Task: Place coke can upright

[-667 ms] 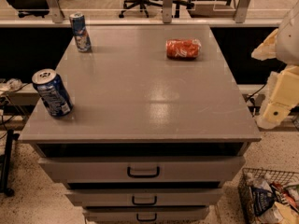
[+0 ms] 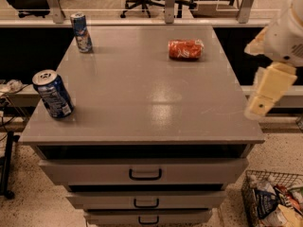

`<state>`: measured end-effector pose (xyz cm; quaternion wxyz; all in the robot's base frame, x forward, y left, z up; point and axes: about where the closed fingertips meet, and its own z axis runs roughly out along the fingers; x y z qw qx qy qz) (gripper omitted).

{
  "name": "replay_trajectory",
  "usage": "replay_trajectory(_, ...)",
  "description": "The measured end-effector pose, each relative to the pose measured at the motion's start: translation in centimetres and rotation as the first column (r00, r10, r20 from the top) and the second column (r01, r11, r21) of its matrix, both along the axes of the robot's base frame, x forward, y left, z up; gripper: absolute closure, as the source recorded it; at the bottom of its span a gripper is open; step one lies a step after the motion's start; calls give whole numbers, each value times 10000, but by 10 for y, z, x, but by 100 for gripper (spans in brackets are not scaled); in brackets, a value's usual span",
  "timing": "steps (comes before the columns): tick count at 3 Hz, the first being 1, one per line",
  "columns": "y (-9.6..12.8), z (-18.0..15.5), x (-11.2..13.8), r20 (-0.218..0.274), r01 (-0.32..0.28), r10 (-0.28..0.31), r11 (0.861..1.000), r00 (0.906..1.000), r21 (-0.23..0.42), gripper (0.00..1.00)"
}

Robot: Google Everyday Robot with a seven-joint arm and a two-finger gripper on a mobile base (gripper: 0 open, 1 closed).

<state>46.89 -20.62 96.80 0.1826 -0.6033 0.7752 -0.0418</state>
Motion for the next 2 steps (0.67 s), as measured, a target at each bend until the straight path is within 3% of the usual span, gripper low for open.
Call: replay_trajectory(2,30,-23,137,1187,-198,104,9967,9929,783,0)
